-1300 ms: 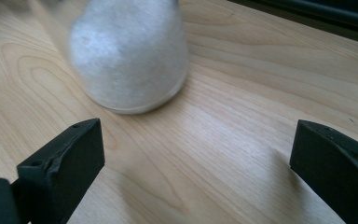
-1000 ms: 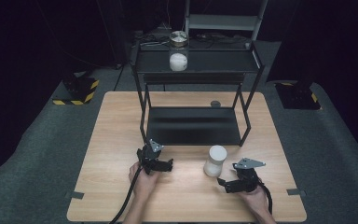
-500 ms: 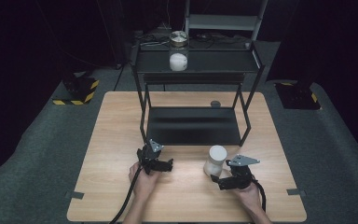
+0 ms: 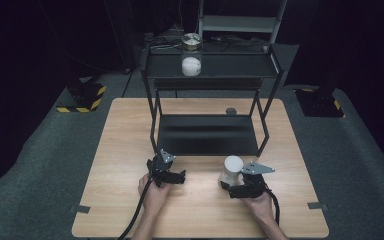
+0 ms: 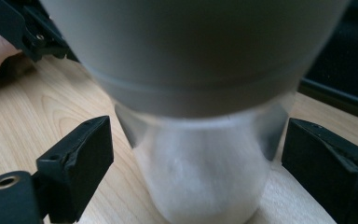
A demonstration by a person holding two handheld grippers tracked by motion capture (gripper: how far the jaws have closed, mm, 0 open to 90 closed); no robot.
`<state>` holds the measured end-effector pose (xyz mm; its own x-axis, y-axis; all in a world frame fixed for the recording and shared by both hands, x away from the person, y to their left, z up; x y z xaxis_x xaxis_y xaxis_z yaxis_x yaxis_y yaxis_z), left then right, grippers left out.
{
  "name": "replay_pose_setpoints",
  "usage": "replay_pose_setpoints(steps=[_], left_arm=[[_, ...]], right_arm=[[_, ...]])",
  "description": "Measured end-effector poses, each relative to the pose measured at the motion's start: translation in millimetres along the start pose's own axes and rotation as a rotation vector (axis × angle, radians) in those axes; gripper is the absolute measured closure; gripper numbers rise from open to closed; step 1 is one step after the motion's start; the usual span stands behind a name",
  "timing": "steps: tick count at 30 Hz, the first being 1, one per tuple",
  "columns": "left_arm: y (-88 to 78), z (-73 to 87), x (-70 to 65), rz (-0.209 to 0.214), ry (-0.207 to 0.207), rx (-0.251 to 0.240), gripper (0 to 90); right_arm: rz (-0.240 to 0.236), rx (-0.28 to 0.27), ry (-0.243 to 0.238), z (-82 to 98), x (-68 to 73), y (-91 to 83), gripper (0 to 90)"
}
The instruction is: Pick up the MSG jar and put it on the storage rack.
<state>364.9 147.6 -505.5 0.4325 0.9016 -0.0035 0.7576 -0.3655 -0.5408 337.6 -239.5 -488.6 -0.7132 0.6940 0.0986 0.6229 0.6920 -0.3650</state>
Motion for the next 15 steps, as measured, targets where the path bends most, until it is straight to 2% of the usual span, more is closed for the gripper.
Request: replay_pose_setpoints(steps=[15], left_arm=[[0.0,0.0,0.0,0.0,0.0,0.0,0.2]], right_arm=[[0.019,-0.06,0.007,-5.4,2.7,6.2,14.9]])
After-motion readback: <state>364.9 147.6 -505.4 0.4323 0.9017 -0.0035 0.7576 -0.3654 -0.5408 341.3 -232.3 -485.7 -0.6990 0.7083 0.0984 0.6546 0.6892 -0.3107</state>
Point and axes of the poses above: each handheld gripper's, and its own axes: y roughly forward along the jaws, z roughly out of its underside, x roughly to its left, the point moved 7 cm from there along y, roughly forward along the jaws, and after that the axes turned 11 degrees about -x, right-handed, at the moved point
